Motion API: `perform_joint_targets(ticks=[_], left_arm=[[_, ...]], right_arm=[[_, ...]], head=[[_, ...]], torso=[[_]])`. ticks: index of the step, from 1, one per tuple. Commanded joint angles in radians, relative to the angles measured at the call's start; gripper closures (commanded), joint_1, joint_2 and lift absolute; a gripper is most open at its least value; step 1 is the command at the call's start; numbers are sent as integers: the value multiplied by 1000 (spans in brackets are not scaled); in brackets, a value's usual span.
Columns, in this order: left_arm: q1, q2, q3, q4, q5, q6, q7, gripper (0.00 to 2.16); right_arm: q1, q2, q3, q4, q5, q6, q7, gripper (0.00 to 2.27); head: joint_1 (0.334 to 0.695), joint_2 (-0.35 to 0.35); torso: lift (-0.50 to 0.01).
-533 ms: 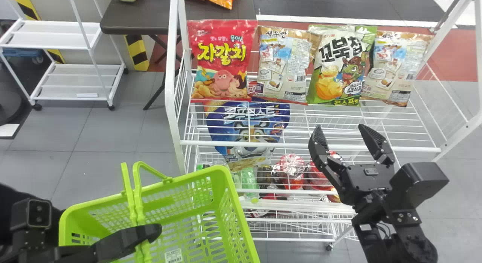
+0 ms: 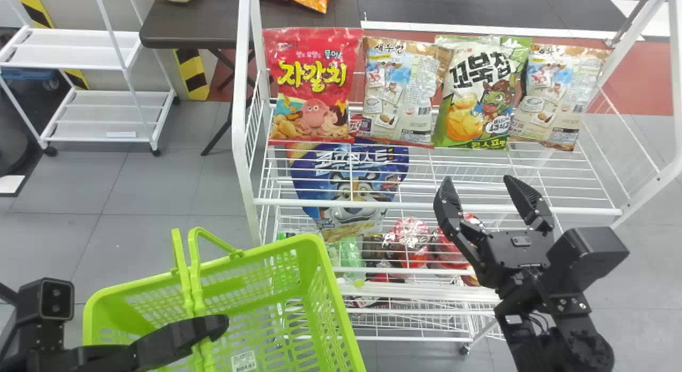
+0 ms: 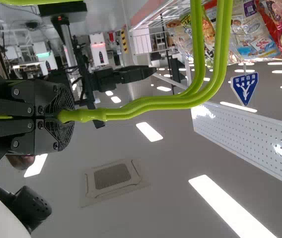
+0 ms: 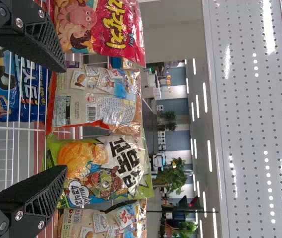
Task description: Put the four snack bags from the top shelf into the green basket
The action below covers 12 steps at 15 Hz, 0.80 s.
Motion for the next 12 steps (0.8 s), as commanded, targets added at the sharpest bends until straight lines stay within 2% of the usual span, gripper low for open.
perform_joint_targets(ticks=[1,6,11,12], left_arm=[[-5,2,0,15,-1,0,-11,2145],[-5,2,-3,17,-3,0,-11,2145],[-2,2,-2,23,-3,0,-11,2145],[-2,2,-2,27,-3,0,-11,2145]], right_arm=[[-21,0,10,11,2,5,0,134],[-158,5,79,120,-10,27,-1,137],[-365,37,186,258,-13,146,-9,137],[-408,46,211,292,-12,159,-12,137]], head=[[695,-65],[695,-34],[695,42],[695,74]], torso=[[0],[0],[0],[0]])
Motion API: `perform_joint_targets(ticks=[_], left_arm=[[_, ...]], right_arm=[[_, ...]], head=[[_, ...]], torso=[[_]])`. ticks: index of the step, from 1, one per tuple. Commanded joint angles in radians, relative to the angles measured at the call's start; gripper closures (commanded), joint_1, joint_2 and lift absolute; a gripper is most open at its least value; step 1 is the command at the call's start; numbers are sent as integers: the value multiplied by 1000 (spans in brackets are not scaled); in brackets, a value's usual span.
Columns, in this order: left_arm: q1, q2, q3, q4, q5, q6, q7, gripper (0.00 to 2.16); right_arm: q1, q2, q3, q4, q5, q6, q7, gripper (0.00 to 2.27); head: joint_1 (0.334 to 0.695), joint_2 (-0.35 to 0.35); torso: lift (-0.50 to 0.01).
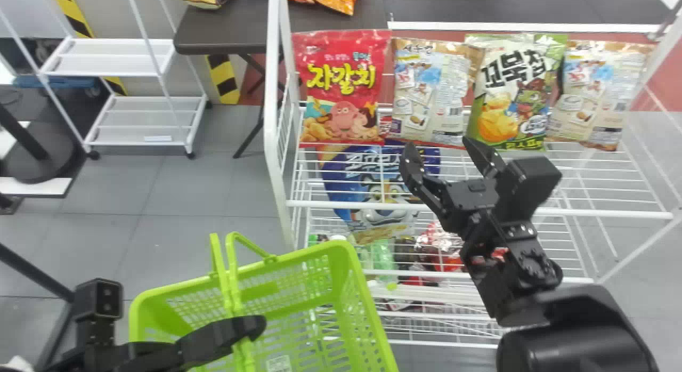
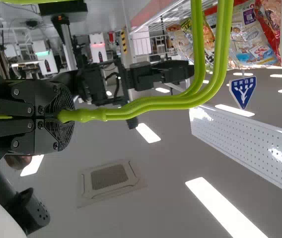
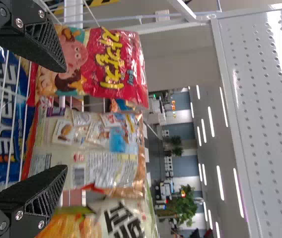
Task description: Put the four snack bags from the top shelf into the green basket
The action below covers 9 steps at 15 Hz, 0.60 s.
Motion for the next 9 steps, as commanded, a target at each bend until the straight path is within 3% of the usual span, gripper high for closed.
perform_joint_targets(ticks=[1,4,9], left_arm=[[0,2,0,8,0,0,-11,2145],[2,5,6,18,2,0,-11,2145],[2,6,9,28,3,0,-11,2145]], right_arm=[[-101,15,59,78,-2,27,-6,137],[-239,24,128,207,6,27,-35,137],[-468,24,169,529,10,12,-39,137]], head=[[695,91],[695,163],[695,200]], torso=[[0],[0],[0]])
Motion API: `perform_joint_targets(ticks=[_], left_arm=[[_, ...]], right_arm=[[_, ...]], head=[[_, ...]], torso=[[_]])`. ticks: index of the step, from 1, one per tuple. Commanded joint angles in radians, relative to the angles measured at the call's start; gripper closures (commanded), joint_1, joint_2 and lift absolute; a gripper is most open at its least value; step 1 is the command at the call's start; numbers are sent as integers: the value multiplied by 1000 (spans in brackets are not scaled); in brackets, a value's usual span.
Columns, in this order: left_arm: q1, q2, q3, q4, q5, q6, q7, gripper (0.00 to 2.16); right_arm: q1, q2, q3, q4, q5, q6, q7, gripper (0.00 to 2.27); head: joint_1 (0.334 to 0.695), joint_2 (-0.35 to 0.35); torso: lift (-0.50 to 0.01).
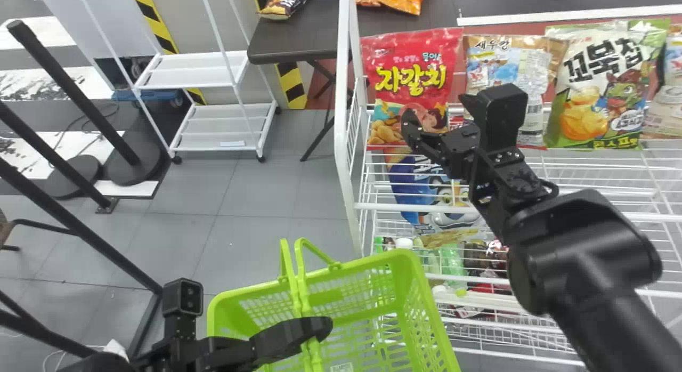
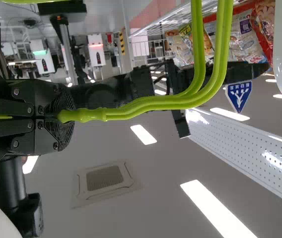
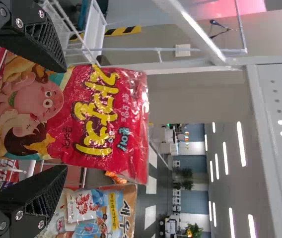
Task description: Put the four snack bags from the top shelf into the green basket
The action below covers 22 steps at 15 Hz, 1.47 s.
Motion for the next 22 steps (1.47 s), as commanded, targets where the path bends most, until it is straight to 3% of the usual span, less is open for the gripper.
perform_joint_targets(ticks=[1,4,9,11,13,14,15,16,22], left_arm=[[0,0,3,4,1,0,-11,2145],[2,0,3,8,1,-3,-11,2148],[2,0,6,16,1,-6,-11,2145],[0,0,6,18,1,-9,-11,2145],[-2,0,6,21,1,-12,-11,2145],[-2,2,6,22,3,-12,-11,2145],[-2,2,6,24,3,-12,-11,2145],[-2,2,8,24,3,-12,-11,2148],[-8,2,21,24,3,-12,-11,2145]], right_arm=[[-91,1,18,143,-2,-26,0,137],[-174,1,25,281,1,-112,29,140],[-273,1,24,431,-5,-112,149,167],[-296,1,22,454,-2,-112,202,279],[-318,1,8,477,-9,-115,262,657],[-323,1,7,479,-7,-112,276,1035],[-323,1,7,479,-5,-112,265,1838],[-323,1,7,479,-9,-112,250,2179],[-263,1,-2,387,4,-170,250,2250]], head=[[695,193],[695,184],[695,184],[695,183],[695,187],[695,189],[695,191],[695,189],[695,189]], torso=[[0],[0],[0],[0],[0],[0],[0],[0],[0]])
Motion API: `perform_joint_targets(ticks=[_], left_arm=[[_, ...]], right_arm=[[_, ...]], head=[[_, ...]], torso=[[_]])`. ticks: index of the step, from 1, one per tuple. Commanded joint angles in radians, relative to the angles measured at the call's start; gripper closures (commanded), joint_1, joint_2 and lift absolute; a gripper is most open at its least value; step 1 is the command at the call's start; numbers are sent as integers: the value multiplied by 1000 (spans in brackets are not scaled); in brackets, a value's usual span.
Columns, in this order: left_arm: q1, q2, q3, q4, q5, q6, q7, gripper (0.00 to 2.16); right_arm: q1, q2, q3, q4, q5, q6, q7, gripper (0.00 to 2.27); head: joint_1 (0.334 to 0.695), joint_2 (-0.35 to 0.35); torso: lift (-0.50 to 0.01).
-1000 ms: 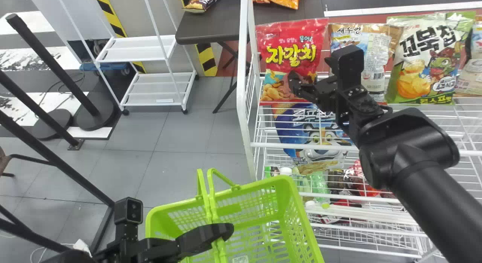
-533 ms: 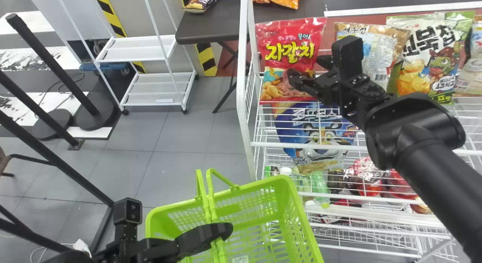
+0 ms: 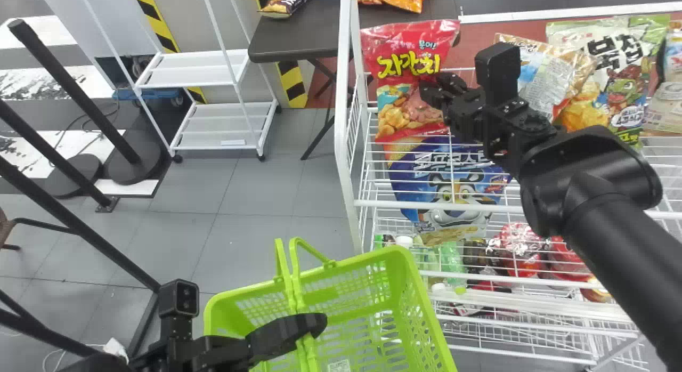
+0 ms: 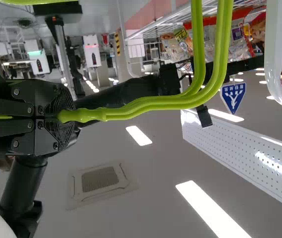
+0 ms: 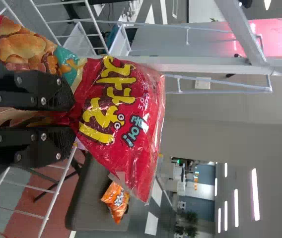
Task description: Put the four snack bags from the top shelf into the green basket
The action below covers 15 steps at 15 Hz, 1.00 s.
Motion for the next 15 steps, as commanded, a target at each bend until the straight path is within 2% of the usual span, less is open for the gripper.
perform_joint_targets(ticks=[1,5,9,12,15], left_arm=[[-10,0,12,-1,-2,0,-11,2148],[-56,2,23,21,-6,3,-11,2145],[-100,2,20,36,-31,6,-11,2145],[-123,2,15,54,-40,6,-11,2148],[-142,2,9,70,-44,6,-11,2145]], right_arm=[[53,1,-18,-90,1,8,0,2250],[190,1,-79,-318,29,168,-3,2250],[391,1,-139,-685,40,337,-3,2250],[549,1,-222,-968,37,548,-2,2250],[713,1,-240,-1235,21,788,0,2250]], head=[[695,192],[695,209],[695,202],[695,184],[695,148]], torso=[[0],[0],[0],[0],[0]])
